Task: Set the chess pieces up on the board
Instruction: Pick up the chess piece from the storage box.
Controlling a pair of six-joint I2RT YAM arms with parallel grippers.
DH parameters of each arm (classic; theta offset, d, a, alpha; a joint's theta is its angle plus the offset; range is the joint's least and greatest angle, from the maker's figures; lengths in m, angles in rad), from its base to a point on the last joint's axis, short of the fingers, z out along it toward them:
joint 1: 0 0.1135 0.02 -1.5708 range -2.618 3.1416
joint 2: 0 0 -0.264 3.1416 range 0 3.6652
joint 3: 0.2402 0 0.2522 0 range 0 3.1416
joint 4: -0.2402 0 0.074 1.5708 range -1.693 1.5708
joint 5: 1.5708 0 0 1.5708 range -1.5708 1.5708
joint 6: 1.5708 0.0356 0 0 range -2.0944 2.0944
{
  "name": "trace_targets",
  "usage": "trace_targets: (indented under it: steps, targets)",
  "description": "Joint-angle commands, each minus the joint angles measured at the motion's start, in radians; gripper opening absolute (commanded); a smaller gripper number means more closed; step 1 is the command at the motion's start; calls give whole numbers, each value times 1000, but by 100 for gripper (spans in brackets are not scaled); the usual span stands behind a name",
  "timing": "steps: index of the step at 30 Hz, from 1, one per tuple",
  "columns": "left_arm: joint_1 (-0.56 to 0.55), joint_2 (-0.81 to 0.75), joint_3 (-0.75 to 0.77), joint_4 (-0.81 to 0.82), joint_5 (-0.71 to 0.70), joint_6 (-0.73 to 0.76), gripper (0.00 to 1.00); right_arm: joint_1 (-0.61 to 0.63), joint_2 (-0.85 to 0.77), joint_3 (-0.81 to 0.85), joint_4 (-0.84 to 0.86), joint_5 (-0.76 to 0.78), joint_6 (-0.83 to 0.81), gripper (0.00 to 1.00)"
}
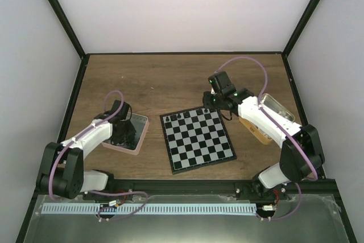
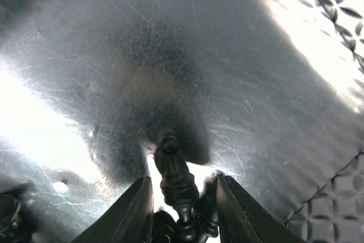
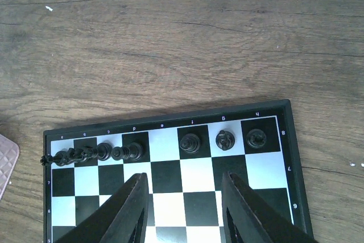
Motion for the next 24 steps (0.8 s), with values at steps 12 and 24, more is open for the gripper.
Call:
trace_targets:
  steps: [12, 24]
  targets:
    - [5, 58, -9, 82, -56, 32, 22, -5, -35, -9, 13, 10, 5, 37]
    - [5, -72, 73, 61, 19, 111, 15, -5, -102, -69, 133, -160, 10, 37]
